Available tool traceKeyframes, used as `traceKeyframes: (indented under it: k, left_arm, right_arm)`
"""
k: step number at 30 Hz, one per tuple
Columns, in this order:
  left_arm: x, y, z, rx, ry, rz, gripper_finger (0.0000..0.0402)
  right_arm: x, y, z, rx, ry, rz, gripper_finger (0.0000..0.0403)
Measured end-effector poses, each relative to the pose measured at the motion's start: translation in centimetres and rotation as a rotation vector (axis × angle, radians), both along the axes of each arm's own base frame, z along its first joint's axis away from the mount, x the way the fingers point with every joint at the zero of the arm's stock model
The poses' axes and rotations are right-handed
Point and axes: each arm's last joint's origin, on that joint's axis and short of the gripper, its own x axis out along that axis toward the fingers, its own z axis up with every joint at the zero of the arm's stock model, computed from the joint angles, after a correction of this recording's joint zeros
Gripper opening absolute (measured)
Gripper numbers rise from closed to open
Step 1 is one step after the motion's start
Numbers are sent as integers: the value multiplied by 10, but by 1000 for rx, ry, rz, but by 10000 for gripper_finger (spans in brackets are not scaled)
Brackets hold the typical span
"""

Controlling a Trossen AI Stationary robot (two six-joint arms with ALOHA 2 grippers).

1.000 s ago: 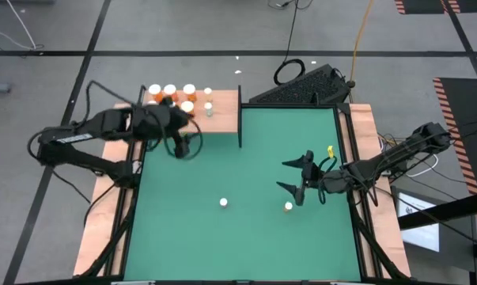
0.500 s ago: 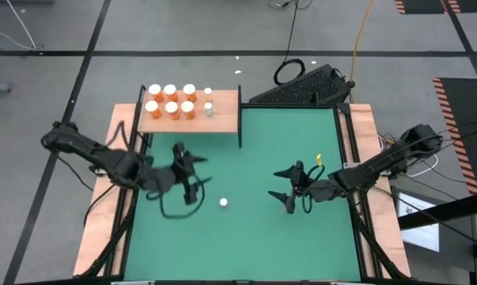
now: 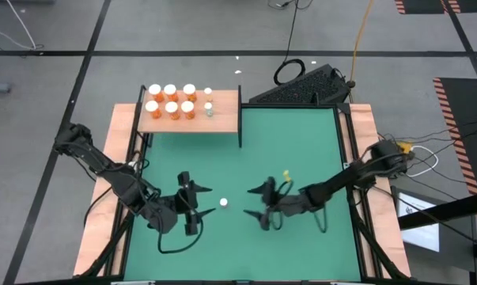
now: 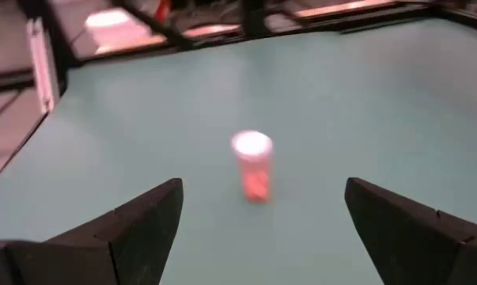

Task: Pick and place medicine bottles onto shelf by color
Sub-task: Put the small pink pill bottle on the shelf aligned with the other small yellow pill bottle

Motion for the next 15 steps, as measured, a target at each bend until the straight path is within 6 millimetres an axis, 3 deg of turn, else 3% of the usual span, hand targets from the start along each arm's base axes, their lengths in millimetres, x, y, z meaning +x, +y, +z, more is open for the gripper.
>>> traceKeyframes:
  k: [7, 15]
  left_arm:
    - [-1, -2, 0, -37, 8, -24, 280]
    - [-4, -6, 0, -37, 15, -50, 280]
  right_arm:
    - [59, 11, 5, -73, 166, 167, 349]
    - [69, 11, -14, -85, 247, 178, 349]
